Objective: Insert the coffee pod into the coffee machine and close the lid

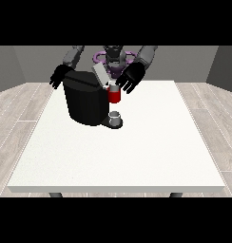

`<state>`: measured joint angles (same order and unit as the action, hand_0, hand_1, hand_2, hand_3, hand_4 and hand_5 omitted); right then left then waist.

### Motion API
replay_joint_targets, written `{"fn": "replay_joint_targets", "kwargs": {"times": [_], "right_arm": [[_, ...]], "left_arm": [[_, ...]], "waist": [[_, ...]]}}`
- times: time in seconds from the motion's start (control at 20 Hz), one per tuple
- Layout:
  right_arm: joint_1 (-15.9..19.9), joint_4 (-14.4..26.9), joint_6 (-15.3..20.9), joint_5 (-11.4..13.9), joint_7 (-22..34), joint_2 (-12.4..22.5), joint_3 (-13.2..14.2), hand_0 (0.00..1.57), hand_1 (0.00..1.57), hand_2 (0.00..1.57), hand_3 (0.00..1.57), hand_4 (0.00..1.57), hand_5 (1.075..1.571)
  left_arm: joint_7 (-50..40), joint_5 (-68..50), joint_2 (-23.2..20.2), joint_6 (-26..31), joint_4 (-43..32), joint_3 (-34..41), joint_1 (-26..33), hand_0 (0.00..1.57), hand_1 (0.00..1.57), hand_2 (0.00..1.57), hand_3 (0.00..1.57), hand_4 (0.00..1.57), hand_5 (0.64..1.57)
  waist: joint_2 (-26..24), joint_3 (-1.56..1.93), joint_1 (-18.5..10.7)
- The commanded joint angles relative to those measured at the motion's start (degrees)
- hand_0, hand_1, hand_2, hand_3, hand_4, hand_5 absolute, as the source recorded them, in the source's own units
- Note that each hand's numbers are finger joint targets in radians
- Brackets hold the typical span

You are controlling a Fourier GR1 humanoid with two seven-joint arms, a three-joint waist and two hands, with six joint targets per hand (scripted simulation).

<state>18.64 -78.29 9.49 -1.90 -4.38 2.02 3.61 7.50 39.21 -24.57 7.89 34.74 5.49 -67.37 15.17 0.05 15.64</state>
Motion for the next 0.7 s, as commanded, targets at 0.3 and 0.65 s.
{"fn": "replay_joint_targets", "kwargs": {"times": [0.3,0.65], "right_arm": [[1.26,-1.7,1.28,0.89,2.02,-0.06,-0.72,0.0,0.0,0.0,0.0,0.41,1.571],[-1.21,0.53,0.75,0.51,1.12,0.25,-0.24,0.0,0.0,0.0,0.0,0.34,1.571]], "left_arm": [[4.56,1.9,-5.16,5.6,-1.59,-1.09,-1.58,0.0,0.0,0.0,0.0,0.0,1.571],[0.68,4.25,0.05,3.09,-0.43,-3.09,1.19,0.0,0.0,0.0,0.0,0.0,1.571]], "waist": [[1.47,-0.06,1.08],[-2.04,-0.03,0.16]]}}
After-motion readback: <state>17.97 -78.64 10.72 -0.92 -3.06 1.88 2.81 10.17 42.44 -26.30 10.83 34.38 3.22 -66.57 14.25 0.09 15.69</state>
